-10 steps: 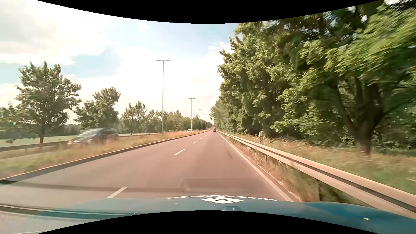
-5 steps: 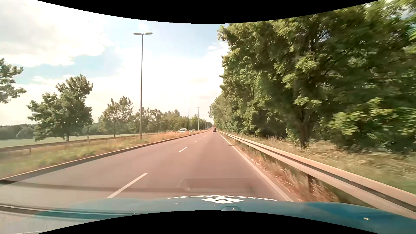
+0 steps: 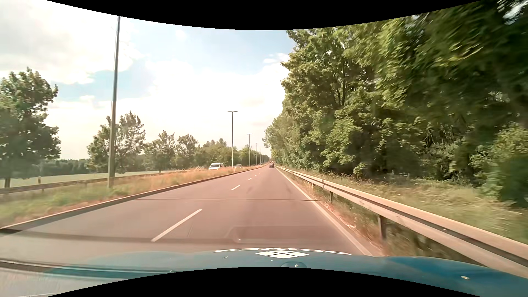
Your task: Follow the waypoints while adhering to traffic rules and regulations
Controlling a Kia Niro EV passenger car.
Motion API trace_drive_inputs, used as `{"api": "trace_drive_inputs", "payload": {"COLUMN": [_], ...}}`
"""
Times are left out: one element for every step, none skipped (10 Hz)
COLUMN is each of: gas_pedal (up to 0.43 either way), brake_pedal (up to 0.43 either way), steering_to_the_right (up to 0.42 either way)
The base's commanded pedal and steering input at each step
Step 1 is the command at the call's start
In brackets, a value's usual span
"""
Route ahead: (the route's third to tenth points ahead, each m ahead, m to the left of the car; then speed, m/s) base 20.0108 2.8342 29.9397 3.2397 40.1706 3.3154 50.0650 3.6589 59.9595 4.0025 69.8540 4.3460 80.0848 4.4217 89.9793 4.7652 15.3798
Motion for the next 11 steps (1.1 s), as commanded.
{"api": "trace_drive_inputs", "payload": {"gas_pedal": [0.209, 0.209, 0.209, 0.209, 0.209, 0.197, 0.189, 0.189, 0.189, 0.189, 0.189], "brake_pedal": [0.0, 0.0, 0.0, 0.0, 0.0, 0.0, 0.0, 0.0, 0.0, 0.0, 0.0], "steering_to_the_right": [-0.003, -0.002, -0.003, -0.003, -0.003, -0.003, -0.003, -0.003, -0.003, -0.003, -0.003]}}
